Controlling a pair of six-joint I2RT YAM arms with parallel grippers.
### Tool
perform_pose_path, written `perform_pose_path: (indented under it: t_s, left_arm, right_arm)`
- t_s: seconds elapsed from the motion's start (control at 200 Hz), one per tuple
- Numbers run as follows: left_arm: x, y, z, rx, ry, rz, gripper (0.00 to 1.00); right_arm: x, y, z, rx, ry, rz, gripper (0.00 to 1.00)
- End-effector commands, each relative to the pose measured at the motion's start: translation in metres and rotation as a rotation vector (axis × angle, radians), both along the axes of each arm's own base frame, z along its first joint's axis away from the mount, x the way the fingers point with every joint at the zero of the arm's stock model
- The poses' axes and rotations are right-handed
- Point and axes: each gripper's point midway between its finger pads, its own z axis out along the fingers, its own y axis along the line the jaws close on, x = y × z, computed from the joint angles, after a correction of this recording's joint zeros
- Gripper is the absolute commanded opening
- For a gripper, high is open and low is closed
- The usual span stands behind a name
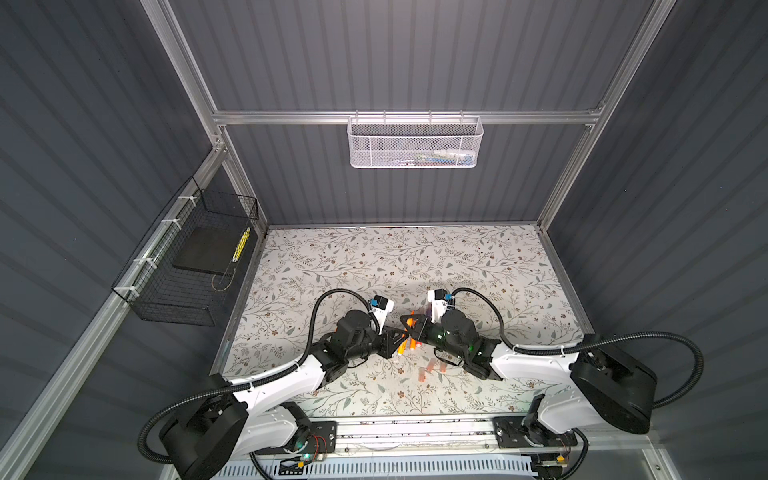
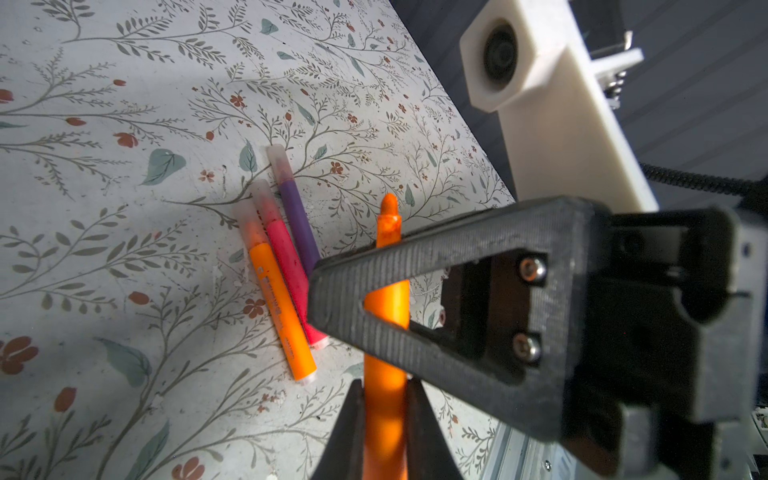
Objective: Insert the pens into the pen caps
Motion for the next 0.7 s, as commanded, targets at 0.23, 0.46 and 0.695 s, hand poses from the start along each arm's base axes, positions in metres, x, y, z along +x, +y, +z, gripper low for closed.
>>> perform_pose_path:
  t_s: [0.23,0.46,0.695]
  left_arm:
    - [-0.0025,-0.0042,-0.0009,-0.006,-0.007,-0.024,0.32]
    - [-0.0014,-0.0035,-0.0039,-0.004,-0.009,-0.018,0.32]
    - [-0.0026,-0.0049,-0.0052,-0.007,-0.005,-0.028,0.34]
  right_arm:
    - [-0.0017,0.0107,0.0212,0.046,-0.037,0.022,0.00]
    - [-0.0018,0.0114,0.0197,0.039,-0.045,0.015,0.00]
    - [-0.0004,0.0100,0.0208,0.031,-0.053,0.004,0.00]
